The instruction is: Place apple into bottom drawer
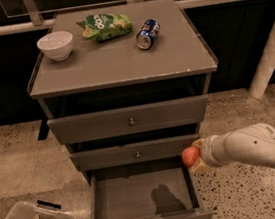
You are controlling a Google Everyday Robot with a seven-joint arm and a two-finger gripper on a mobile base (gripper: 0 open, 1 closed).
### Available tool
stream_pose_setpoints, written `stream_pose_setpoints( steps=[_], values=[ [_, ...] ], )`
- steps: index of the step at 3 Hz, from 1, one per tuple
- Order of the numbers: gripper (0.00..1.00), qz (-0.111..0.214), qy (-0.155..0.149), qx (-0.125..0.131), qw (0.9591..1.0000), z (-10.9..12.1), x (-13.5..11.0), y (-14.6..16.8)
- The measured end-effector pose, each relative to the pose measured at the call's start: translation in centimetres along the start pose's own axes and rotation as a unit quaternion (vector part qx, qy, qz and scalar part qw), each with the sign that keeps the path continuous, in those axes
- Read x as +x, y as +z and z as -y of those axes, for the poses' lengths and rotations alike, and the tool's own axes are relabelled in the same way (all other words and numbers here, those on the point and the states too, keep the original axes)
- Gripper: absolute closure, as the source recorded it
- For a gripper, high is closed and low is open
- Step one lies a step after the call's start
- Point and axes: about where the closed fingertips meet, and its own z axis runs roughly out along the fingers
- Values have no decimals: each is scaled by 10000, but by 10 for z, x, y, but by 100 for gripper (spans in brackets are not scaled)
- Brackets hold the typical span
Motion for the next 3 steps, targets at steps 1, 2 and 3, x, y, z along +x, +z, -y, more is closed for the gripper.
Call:
stream_pose_setpoints(
  steps=[1, 2, 3],
  values=[
    [100, 89, 138, -40, 9999, 6, 2, 18],
    [100, 86, 133, -47, 9999, 5, 3, 18],
    [100, 67, 279, -178, 9994, -14, 18, 38]
  ],
)
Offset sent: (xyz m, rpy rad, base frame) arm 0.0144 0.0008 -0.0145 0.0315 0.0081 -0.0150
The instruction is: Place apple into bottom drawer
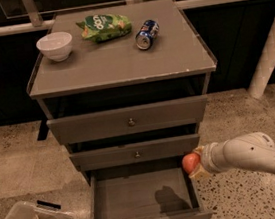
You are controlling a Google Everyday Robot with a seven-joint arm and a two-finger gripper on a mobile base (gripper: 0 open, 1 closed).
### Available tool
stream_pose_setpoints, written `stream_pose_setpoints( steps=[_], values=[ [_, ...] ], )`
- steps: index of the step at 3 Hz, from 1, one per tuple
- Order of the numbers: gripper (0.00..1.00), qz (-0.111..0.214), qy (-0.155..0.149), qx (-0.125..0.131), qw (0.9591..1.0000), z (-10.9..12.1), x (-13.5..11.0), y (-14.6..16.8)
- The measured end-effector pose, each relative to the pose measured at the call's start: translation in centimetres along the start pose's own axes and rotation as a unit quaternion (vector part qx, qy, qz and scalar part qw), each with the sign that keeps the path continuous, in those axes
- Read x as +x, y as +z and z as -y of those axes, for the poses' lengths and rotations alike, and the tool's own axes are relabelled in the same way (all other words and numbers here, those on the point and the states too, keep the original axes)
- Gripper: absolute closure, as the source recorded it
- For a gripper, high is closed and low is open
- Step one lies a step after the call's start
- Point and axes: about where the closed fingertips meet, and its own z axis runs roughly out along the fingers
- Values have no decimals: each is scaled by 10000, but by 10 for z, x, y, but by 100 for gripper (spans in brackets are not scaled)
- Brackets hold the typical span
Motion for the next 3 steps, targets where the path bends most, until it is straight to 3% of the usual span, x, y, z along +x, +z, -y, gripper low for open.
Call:
stream_pose_setpoints(
  steps=[1, 2, 3],
  values=[
    [100, -98, 377, -450, 9982, -36, 36, 58],
    [100, -152, 814, -944, 9921, -75, 70, 131],
    [100, -144, 1007, -1277, 9866, -115, 84, 161]
  ],
)
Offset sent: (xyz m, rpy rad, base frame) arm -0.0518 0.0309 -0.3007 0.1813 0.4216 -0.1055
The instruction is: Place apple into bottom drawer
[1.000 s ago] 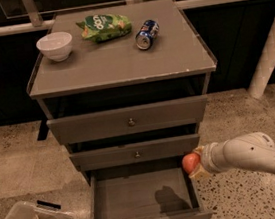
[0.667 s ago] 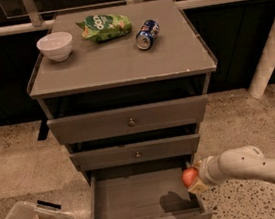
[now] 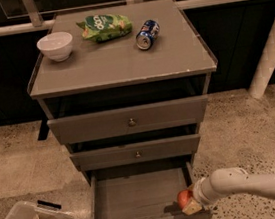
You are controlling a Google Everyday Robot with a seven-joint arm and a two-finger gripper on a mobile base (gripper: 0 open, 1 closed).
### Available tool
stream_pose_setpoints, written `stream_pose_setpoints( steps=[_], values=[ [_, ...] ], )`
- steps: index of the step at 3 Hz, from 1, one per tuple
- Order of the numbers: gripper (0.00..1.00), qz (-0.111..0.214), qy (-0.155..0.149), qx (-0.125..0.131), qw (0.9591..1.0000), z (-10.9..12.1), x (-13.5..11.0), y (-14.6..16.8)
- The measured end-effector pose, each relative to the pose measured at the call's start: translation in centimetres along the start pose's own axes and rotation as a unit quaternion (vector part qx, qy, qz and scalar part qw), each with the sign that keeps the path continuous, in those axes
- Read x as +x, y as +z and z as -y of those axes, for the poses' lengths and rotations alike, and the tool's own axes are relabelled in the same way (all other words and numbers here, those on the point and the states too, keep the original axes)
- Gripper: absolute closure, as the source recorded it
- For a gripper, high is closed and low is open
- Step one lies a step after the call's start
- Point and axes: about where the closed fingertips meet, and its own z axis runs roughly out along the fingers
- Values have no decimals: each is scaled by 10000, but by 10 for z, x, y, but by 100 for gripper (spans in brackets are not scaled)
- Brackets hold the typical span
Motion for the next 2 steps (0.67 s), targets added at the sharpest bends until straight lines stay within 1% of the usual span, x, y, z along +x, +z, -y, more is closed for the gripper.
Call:
stream_pose_setpoints(
  steps=[1, 2],
  values=[
    [100, 0, 0, -1, 10000, 0, 0, 0],
    [100, 0, 4, -216, 9998, 0, -2, 25]
  ],
)
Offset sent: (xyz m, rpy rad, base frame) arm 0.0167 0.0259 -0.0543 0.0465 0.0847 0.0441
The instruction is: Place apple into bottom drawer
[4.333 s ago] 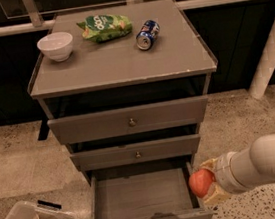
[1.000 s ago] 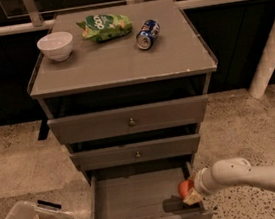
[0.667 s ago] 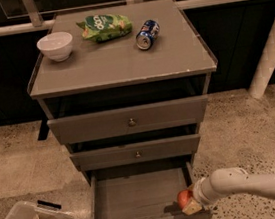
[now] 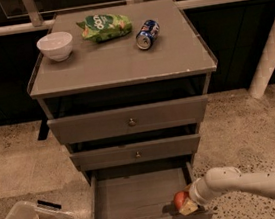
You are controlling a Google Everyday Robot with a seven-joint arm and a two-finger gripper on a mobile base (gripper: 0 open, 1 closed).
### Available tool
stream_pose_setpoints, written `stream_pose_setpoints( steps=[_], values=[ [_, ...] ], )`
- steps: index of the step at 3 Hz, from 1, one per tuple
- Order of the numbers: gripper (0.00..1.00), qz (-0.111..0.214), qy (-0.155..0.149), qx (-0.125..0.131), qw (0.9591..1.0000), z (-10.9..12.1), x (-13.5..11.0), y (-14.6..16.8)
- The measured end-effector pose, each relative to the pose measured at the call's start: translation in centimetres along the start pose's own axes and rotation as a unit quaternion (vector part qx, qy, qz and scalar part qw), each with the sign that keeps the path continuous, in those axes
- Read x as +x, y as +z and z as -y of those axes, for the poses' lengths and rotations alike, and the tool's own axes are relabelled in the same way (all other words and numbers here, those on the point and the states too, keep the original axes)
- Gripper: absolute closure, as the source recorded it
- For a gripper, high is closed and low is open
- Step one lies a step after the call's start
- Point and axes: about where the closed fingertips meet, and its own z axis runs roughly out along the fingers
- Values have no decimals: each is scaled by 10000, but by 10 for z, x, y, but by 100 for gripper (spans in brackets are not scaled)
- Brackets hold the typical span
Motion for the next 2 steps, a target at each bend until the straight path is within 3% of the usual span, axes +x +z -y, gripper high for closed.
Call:
stream_pose_setpoints(
  steps=[1, 2],
  values=[
    [100, 157, -77, -612, 9980, -12, -14, 59],
    [100, 227, -169, -1008, 9945, -22, -23, 103]
  ],
)
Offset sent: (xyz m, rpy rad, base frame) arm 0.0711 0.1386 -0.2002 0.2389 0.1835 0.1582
